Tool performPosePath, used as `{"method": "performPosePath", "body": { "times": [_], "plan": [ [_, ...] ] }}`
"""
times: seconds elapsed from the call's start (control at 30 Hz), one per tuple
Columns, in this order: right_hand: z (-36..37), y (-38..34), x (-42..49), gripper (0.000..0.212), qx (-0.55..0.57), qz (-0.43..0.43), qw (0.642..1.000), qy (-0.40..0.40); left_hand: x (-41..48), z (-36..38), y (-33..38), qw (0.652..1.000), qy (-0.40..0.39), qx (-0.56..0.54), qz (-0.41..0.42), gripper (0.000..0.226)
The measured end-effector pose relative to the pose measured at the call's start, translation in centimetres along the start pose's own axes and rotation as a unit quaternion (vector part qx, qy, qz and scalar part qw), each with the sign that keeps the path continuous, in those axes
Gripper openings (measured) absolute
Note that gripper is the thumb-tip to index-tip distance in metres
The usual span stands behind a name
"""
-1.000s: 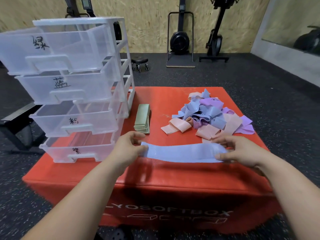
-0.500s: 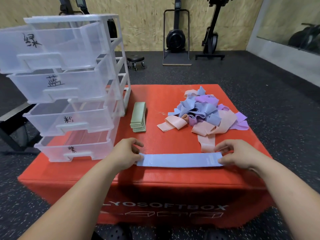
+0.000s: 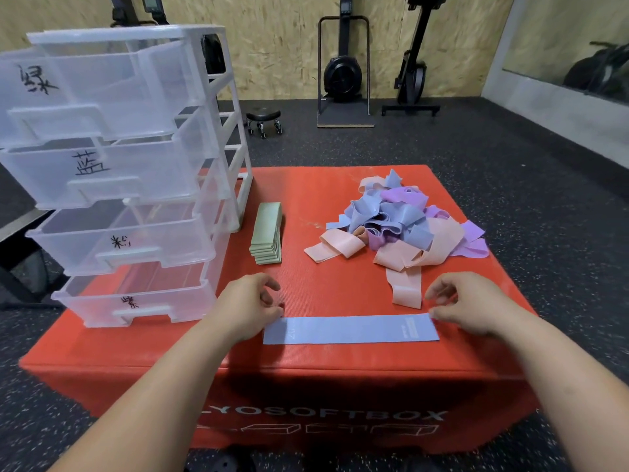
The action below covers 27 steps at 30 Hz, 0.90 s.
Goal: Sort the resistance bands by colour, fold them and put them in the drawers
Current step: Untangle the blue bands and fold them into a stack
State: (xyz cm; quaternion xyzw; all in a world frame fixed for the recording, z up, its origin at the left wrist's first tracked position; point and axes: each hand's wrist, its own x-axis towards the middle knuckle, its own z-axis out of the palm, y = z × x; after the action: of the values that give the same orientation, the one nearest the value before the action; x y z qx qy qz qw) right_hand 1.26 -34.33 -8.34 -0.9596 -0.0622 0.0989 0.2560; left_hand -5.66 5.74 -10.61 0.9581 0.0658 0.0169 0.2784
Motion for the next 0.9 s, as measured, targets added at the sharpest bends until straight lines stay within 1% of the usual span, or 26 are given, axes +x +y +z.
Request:
{"method": "performPosePath", "body": {
  "times": [0.1, 0.17, 0.33, 0.4, 0.47, 0.53, 0.67, 0.73, 0.77, 0.83, 0.9],
  "plan": [
    [-0.6, -0.5, 0.6, 0.017, 0.032, -0.001, 0.997, 0.069, 0.6, 0.4, 1.0, 0.999, 0.043, 0.005, 0.025, 0.029],
    [-0.7, -1.1, 1.2, 0.014, 0.046, -0.016, 0.993, 0.107, 1.1, 0.8, 1.8, 0.998, 0.051, 0.011, 0.047, 0.029],
    [0.0, -2.5, 4.0, 0.019, 0.012, -0.077, 0.981, 0.177, 2.8, 2.7, 4.1, 0.991, 0.065, 0.044, 0.106, 0.030],
    [0.3, -2.6, 5.6, 0.026, -0.041, -0.079, 0.976, 0.200, 3.6, 3.3, 5.0, 0.989, 0.067, 0.048, 0.119, 0.028],
    [0.5, -2.4, 7.0, 0.033, -0.108, -0.064, 0.971, 0.204, 4.5, 3.9, 5.7, 0.989, 0.063, 0.044, 0.129, 0.028],
    [0.7, -2.0, 8.3, 0.038, -0.154, -0.045, 0.968, 0.191, 5.2, 4.3, 6.1, 0.988, 0.060, 0.041, 0.136, 0.027],
    [0.8, -1.0, 10.2, 0.042, -0.199, 0.005, 0.971, 0.129, 6.0, 4.8, 6.3, 0.987, 0.054, 0.039, 0.145, 0.025],
    [0.7, -0.6, 10.8, 0.039, -0.215, 0.011, 0.969, 0.123, 6.3, 4.9, 6.4, 0.987, 0.051, 0.035, 0.149, 0.025],
    [0.6, -0.6, 10.9, 0.036, -0.216, 0.010, 0.968, 0.130, 6.4, 5.0, 6.5, 0.987, 0.049, 0.033, 0.150, 0.025],
    [0.2, -0.9, 10.9, 0.027, -0.210, -0.012, 0.963, 0.168, 6.7, 5.1, 6.5, 0.987, 0.045, 0.031, 0.151, 0.025],
    [-0.2, -1.6, 10.5, 0.018, -0.154, -0.055, 0.962, 0.220, 6.8, 5.0, 6.6, 0.988, 0.040, 0.029, 0.144, 0.024]
  ]
}}
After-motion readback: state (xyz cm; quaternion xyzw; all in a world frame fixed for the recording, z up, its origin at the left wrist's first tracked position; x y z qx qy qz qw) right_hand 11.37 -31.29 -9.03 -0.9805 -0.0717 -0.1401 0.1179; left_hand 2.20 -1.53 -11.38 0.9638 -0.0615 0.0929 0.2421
